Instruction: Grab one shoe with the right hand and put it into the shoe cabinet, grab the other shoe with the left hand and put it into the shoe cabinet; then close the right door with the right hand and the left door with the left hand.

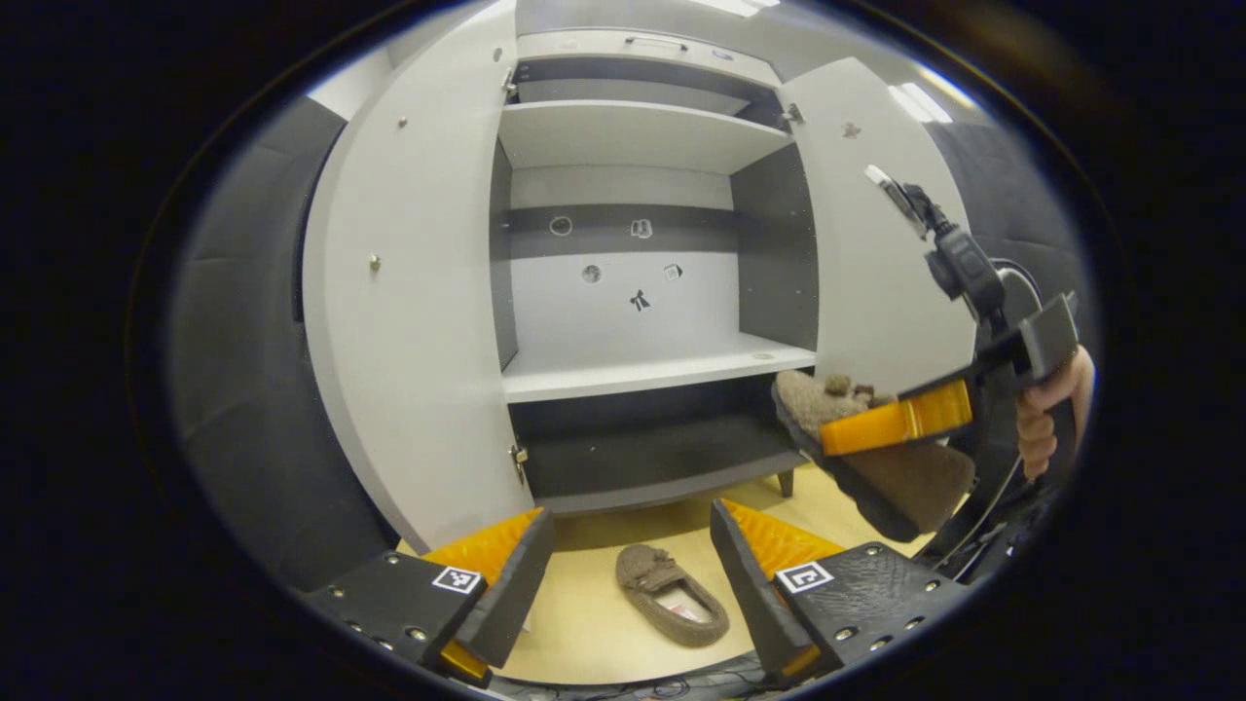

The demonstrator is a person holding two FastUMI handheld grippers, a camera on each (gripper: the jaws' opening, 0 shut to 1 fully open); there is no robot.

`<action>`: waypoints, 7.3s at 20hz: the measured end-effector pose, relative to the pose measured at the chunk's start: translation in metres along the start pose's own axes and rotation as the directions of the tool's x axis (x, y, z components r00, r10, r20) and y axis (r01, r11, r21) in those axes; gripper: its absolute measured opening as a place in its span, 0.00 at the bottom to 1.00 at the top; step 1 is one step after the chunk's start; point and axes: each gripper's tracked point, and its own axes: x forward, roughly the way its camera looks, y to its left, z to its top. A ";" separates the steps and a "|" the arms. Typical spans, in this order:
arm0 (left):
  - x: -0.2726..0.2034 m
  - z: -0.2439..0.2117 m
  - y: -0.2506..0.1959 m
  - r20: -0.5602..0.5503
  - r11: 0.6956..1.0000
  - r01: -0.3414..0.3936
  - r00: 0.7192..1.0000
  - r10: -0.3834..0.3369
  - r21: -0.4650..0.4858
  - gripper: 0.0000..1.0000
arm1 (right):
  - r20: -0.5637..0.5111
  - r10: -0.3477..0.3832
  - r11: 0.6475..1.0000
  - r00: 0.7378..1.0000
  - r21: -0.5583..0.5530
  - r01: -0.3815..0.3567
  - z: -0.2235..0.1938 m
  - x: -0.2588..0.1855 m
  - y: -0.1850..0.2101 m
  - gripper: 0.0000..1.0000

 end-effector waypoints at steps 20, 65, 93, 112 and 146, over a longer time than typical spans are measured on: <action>0.047 0.049 0.019 0.026 0.990 -0.134 0.991 0.135 -0.055 0.99 | 0.187 -0.010 0.989 0.982 -0.141 0.037 0.220 0.123 -0.035 0.02; 0.055 -0.043 0.017 -0.178 0.986 -0.168 0.970 0.164 -0.008 0.93 | 0.464 -0.074 0.983 0.883 -0.116 0.143 0.199 0.033 -0.048 0.97; 0.144 -0.280 -0.026 -0.604 0.994 0.038 0.792 -0.091 -0.100 0.75 | 0.248 -0.503 0.861 0.828 0.059 0.505 -0.067 -0.162 -0.143 0.99; 0.151 -0.247 0.007 -0.648 0.960 -0.189 0.761 0.010 -0.207 0.02 | 0.352 -0.697 0.710 0.625 0.213 0.671 0.002 -0.229 -0.322 0.99; 0.172 -0.224 0.018 -0.172 0.945 -0.185 0.975 0.142 -0.270 0.01 | 0.392 -0.717 0.694 0.577 0.316 0.647 0.038 -0.211 -0.398 0.95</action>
